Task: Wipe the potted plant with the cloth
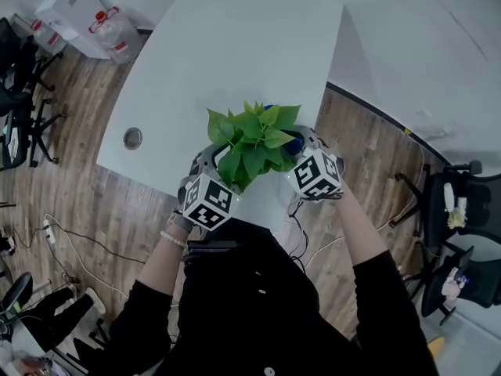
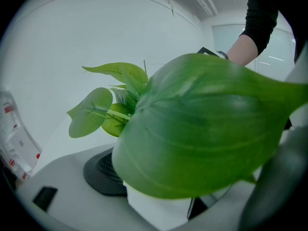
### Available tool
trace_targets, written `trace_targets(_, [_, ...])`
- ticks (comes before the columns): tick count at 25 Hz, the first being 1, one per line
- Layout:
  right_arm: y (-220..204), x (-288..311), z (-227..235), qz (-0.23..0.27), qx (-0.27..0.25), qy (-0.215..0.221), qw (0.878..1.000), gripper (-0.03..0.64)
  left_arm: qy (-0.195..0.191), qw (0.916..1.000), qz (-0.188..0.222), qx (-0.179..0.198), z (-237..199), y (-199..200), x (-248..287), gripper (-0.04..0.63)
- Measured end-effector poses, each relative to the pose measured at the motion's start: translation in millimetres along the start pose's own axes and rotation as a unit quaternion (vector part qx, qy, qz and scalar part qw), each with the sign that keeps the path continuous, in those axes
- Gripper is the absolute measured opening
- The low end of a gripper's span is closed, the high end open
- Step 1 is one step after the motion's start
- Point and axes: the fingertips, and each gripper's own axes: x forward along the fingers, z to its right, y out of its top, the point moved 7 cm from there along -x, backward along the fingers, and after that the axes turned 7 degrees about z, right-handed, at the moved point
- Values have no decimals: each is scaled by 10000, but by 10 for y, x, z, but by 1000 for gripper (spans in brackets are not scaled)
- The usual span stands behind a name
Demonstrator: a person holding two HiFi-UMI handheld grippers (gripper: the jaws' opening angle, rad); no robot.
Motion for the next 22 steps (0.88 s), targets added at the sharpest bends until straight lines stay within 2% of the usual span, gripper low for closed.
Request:
trace_targets(4, [-103, -41, -194, -49, 232, 39, 9997, 83, 3, 10000, 1, -23, -4, -12, 3, 390])
trace_targets(10, [-137, -181, -469, -61, 770, -309, 9965, 83, -2, 10000, -4, -64, -1, -21, -4, 388])
trace_targets(22, [-106, -218, -953, -130, 1195, -764, 9898, 83, -1, 9999, 2, -137, 4, -37, 12, 385])
